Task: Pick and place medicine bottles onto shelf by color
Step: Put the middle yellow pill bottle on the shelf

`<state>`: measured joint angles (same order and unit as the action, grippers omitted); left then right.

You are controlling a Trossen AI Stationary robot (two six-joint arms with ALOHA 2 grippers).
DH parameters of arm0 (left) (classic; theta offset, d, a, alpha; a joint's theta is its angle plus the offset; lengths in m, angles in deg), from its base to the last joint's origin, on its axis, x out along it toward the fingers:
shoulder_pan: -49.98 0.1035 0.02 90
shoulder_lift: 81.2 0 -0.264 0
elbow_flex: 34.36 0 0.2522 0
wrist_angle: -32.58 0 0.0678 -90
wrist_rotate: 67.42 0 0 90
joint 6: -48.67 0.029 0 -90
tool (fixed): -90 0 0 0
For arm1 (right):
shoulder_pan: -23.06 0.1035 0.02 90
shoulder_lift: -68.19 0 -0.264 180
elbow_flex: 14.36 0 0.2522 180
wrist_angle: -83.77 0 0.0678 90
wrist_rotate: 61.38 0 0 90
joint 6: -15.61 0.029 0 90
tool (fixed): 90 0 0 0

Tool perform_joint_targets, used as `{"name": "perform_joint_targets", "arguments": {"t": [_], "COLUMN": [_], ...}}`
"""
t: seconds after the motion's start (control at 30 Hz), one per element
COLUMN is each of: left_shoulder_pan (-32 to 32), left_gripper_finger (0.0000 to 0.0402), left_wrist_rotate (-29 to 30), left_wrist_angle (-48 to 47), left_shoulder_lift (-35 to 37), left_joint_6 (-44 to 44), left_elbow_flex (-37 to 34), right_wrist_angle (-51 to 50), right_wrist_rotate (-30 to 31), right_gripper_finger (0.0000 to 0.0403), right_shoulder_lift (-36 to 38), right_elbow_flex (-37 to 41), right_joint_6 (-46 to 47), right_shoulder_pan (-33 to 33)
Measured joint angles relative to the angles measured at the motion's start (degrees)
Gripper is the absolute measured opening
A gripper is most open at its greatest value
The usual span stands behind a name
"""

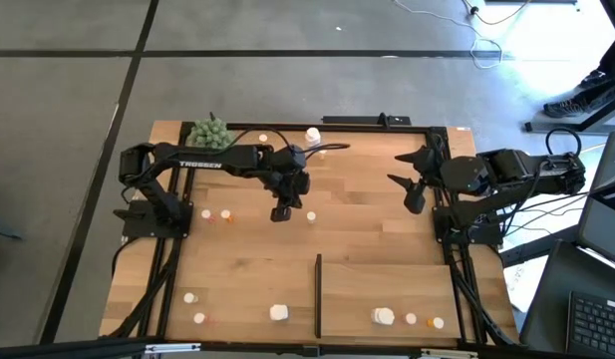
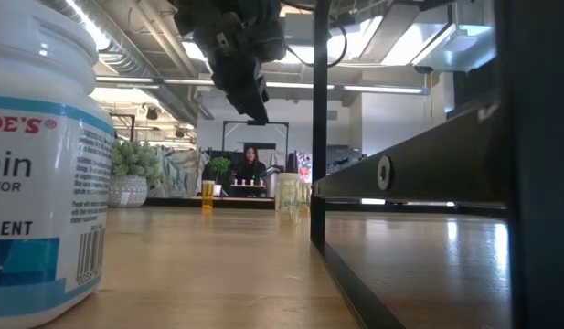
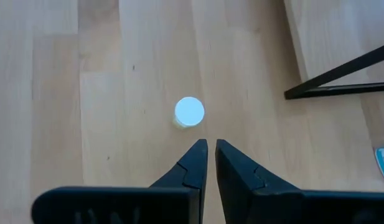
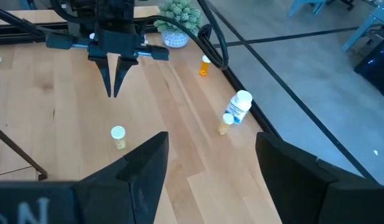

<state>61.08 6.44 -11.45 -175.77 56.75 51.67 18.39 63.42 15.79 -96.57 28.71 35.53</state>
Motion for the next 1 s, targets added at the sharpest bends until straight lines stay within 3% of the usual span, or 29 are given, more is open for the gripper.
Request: {"name": "perform_joint_targets", "arguments": {"t": [0.7, 0.83, 1.0], "left_shoulder_pan": [0.43, 1.13, 1.28], "left_gripper_finger": [0.0031, 0.0063, 0.0137], "left_wrist_rotate": [-1.25, -1.66, -1.55], "left_wrist_angle": [4.77, 4.35, 4.29], "left_shoulder_lift": [0.00, 0.00, 0.00], "left_joint_6": [-9.43, -10.59, -9.26], "left_elbow_flex": [0.00, 0.00, 0.00], "right_wrist_angle": [0.05, 0.05, 0.05], "right_wrist_rotate": [-0.04, -0.06, -0.09], "right_gripper_finger": [0.0243, 0.0243, 0.0243], "right_shoulder_lift": [0.00, 0.00, 0.00], "right_elbow_flex": [0.00, 0.00, 0.00], "right_joint_6": [0.00, 0.08, 0.08], "right_shoulder_pan": [0.02, 0.02, 0.02]}}
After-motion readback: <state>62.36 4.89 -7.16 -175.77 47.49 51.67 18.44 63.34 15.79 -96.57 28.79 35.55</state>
